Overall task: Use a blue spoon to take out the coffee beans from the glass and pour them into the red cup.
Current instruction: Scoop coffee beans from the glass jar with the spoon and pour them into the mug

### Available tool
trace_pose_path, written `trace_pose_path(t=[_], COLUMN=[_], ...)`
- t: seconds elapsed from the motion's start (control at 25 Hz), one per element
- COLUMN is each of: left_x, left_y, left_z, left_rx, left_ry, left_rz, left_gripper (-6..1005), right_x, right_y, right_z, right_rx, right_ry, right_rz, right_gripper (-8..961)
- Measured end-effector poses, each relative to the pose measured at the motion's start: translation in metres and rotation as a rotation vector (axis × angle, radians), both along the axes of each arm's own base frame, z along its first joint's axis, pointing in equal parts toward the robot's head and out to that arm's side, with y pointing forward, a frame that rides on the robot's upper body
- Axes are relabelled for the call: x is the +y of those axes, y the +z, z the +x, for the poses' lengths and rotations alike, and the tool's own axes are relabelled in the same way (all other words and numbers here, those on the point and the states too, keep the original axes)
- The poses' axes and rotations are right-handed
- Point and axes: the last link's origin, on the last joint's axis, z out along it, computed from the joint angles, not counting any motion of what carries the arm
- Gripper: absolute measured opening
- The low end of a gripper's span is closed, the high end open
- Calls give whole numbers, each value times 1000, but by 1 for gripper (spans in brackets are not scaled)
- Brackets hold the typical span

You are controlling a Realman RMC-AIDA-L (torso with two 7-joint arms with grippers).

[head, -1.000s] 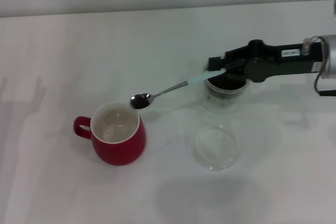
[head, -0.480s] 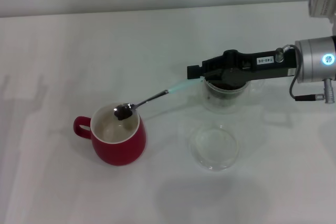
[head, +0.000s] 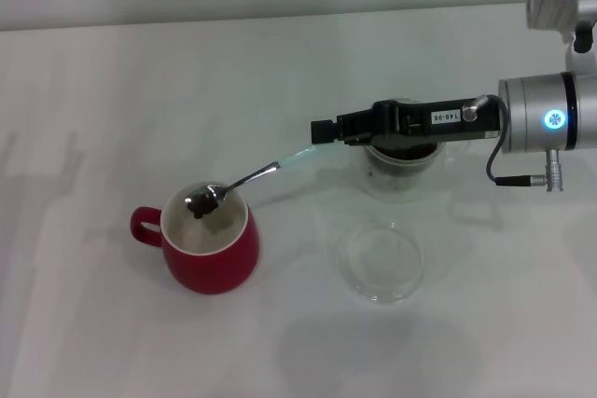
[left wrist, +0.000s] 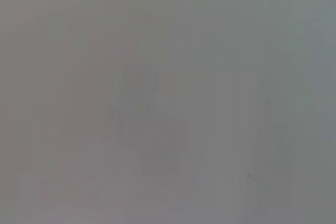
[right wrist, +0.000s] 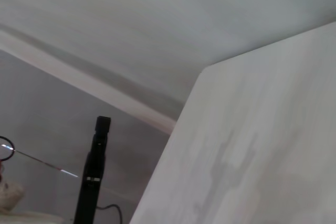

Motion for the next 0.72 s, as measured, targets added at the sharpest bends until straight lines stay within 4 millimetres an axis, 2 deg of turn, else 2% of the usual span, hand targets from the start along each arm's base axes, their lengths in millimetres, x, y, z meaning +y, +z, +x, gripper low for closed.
trace_pose_path(t=[0.72], left_x=[-1], left_y=[1], left_z=[-1], left_rx=[-1], left_ry=[4], left_rz=[4], left_gripper=[830], right_x=[-7], right_y=[7], right_z=[4], right_rx=[9], right_ry=[201], right_rz=[163], right_gripper=[145])
